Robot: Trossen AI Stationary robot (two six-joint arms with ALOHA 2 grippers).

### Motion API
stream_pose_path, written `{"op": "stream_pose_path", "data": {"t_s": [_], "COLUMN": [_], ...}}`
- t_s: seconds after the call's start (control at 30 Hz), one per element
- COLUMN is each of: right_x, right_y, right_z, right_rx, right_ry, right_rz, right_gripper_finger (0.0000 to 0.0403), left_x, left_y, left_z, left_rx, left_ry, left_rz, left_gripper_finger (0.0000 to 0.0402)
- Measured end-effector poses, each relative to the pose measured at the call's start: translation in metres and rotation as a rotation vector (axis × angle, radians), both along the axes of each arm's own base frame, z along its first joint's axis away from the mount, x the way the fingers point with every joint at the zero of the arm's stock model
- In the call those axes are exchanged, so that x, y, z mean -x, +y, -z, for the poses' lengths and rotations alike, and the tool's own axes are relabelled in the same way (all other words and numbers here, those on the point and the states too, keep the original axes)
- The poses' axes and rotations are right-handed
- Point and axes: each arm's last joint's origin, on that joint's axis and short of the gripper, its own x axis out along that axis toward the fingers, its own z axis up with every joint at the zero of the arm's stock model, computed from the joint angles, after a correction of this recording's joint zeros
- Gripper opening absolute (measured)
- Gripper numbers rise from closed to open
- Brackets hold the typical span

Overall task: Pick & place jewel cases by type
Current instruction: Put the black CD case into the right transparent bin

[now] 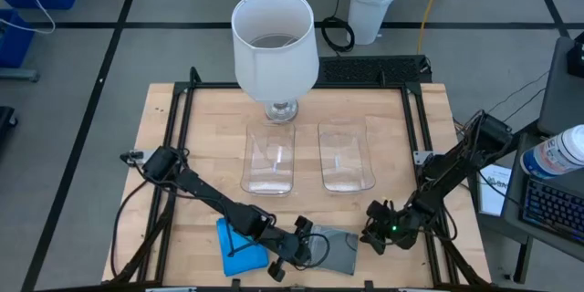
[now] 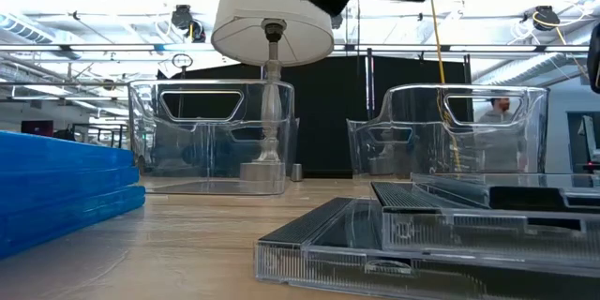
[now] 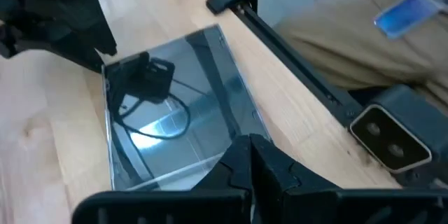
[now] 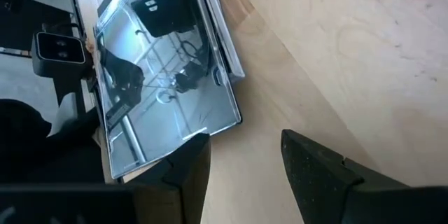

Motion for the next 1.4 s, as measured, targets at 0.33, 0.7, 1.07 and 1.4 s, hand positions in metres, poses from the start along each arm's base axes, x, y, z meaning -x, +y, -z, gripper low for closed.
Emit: {"op": "stream_pose_path", "data": {"t_s": [0.33, 0.7, 1.07, 1.4], "right_x": [-0.001, -0.003, -0.007, -0.004], "right_y": [0.001, 0.002, 0.008, 0.012], "right_z": [-0.002, -0.002, 0.011, 0.01], "right_rx": [0.002, -0.023, -0.059, -0.079], "right_ry": [-0.031, -0.044, -0.041, -0.085], "right_rz": [0.01, 0.017, 0.086, 0.118], "right_gripper_finger": [0.0169, 0.0169, 0.0169, 0.0169], "left_x": [-0.012, -0.017, -0.016, -0.018], "left_y": [0.009, 0.016, 0.016, 0.018], "left_z": [0.039, 0.041, 0.041, 0.053], "left_rx": [-0.067, -0.045, -0.048, -0.081], "left_ry": [0.05, 0.056, 0.063, 0.078], "left_rz": [-0.068, -0.103, -0.105, -0.133], "left_gripper_finger": [0.0005, 0.0014, 0.0025, 0.0019]}}
